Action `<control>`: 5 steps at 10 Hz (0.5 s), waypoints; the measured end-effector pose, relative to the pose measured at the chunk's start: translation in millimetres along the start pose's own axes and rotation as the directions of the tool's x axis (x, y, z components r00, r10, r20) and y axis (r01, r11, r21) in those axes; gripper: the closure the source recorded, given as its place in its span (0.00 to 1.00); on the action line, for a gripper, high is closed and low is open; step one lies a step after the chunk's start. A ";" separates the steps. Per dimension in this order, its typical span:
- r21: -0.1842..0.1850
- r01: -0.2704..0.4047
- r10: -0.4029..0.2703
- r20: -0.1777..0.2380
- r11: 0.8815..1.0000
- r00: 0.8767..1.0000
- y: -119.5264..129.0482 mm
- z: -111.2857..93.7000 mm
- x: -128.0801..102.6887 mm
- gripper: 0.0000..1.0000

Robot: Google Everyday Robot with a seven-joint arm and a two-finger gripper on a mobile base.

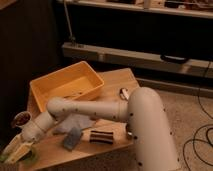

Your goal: Place pepper in plastic cup

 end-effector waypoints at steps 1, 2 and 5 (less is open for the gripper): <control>-0.008 0.001 -0.001 -0.003 1.000 1.000 -2.9 2.3 -0.9 1.00; -0.015 0.000 0.000 -0.006 1.000 1.000 -5.9 4.5 2.4 1.00; -0.025 0.005 -0.005 -0.002 1.000 1.000 -11.2 6.2 14.7 1.00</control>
